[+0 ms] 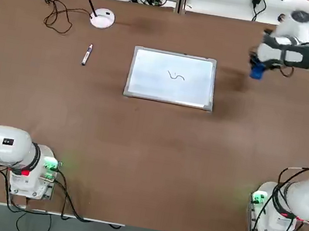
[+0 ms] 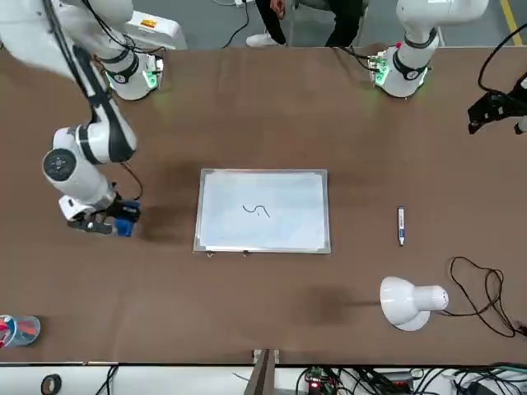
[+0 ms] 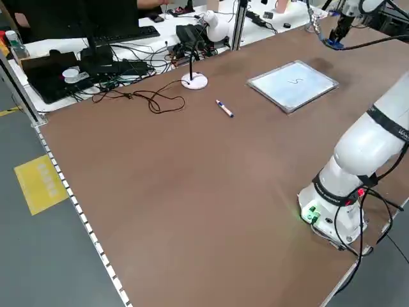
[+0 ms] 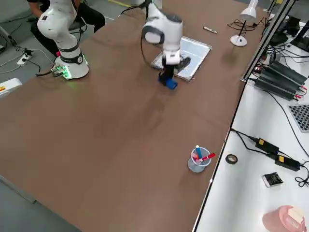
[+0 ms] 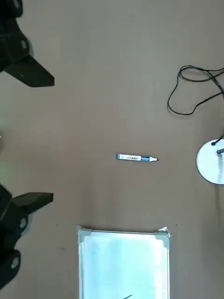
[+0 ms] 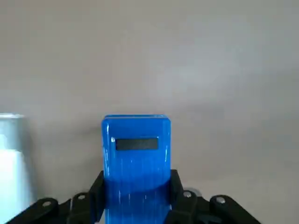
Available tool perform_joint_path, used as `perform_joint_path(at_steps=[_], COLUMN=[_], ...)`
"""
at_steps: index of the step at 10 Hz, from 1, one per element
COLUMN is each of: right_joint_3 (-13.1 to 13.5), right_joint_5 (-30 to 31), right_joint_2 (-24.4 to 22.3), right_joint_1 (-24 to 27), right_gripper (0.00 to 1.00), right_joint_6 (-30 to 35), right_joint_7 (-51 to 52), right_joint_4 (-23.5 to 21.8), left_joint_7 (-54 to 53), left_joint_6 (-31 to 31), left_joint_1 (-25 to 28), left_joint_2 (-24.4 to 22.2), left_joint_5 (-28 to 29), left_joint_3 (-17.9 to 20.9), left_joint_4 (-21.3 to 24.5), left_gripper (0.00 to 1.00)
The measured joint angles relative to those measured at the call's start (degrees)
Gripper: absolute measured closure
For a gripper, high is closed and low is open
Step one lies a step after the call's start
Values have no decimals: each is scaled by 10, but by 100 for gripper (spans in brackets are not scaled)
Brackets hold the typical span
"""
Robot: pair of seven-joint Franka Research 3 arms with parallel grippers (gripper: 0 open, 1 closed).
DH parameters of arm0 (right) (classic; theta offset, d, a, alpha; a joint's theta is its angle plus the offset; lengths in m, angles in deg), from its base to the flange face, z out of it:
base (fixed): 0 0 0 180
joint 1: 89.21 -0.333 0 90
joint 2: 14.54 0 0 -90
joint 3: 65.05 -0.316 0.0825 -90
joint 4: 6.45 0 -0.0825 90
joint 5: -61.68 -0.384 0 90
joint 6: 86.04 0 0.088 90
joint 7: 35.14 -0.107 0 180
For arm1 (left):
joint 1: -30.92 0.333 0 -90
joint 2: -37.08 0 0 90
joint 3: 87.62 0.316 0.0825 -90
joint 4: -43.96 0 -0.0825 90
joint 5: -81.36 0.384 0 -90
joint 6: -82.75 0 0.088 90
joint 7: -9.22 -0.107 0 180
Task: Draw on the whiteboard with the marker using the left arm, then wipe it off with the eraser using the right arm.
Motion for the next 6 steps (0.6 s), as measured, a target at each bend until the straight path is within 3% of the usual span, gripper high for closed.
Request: perform_joint_path(at_steps=[4, 6], right_joint_3=[-1, -1], right_joint_5=[0, 0], right_joint_2=[5, 21], right_joint_1=[-141, -180], right_gripper=[44, 44], right_joint_6=[0, -28], right_joint_7=[-147, -168], right_joint_4=[51, 52], left_joint_7=[0, 0], left_joint_6=[-7, -9], left_joint_1=[1, 1], left_joint_2=[4, 4], left_joint_5=[0, 0], left_joint_3=[1, 1], left_joint_4=[4, 4], left_gripper=[0, 0])
